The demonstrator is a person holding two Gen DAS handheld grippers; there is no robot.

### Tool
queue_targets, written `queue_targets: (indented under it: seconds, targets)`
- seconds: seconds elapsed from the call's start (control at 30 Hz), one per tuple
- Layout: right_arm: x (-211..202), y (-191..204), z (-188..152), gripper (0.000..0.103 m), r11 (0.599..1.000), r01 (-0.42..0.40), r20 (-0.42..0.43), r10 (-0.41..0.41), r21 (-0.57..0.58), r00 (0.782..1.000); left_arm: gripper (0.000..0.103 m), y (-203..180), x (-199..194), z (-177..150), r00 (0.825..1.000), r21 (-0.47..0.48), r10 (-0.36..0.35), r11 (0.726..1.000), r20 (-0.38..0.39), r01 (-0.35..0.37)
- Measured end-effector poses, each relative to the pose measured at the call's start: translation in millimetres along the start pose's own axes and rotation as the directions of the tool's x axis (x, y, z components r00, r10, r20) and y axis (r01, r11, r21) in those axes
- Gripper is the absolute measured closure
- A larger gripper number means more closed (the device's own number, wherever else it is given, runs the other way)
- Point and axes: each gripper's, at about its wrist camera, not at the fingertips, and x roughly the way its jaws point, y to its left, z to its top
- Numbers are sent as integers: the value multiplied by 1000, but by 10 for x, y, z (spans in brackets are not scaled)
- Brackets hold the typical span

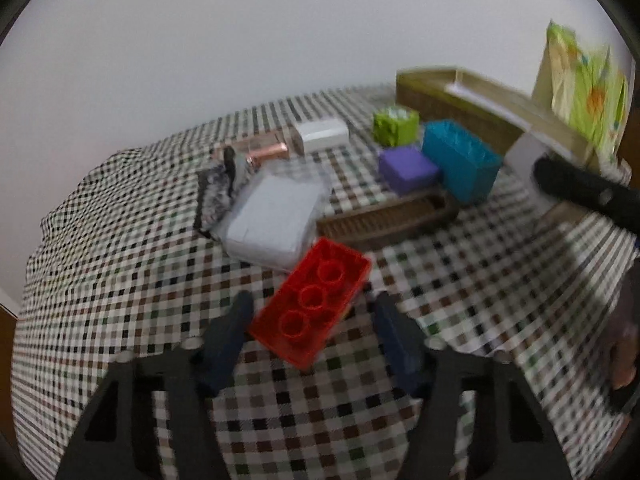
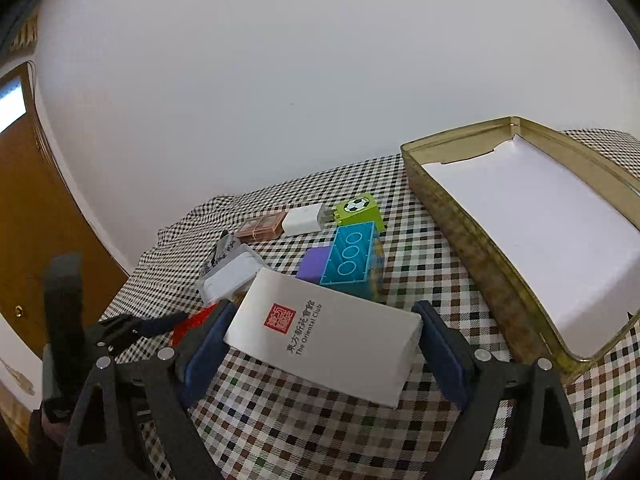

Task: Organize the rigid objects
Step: 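Grasp the white printed box with the right tool while the left tool grasps the red brick, then lower the white box into the tin with the right tool while the left places the red brick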

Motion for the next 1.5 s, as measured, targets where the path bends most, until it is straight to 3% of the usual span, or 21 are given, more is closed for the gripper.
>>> queue_targets:
  seconds: [0.13,0.4,0.57,0.7,0.8,0.93,1.2,1.37,1.5]
  targets:
    - [-21,-31,-15,13,1000,-3,1,3,2,1000,67,93,3,-18,997,-45,-75,996,-5,75]
    - [-99,-54,-29,13,1000,-10,38,10,12,999,73,59,-36,-37,998,-118,-58,991,4,58]
    - [-224,-65,19,13,1000,13,111,-12,-11,994,73,17,-328,-93,979,-150,-128,977,159,152]
    - [-349,-182,83,13,1000,15,170,-16,8,985,73,-117,-460,-67,965,-156,-111,976,239,151]
    - [-499,-301,134,13,998,65,240,-64,3,969,73,-265,-487,22,953,-146,-116,976,280,162]
    - [-623,-478,235,13,980,197,308,-185,-7,933,73,-518,-499,213,930,-101,-164,973,328,207]
    - [-726,-1173,484,13,922,387,326,-374,24,868,73,-1238,-456,636,893,-12,-267,957,364,291]
    - [-769,-1427,505,13,889,458,306,-435,-4,847,73,-1636,-302,848,883,8,-309,945,354,327]
    - [-726,-1609,574,13,891,455,287,-437,5,852,73,-1857,-157,978,889,6,-306,946,341,324]
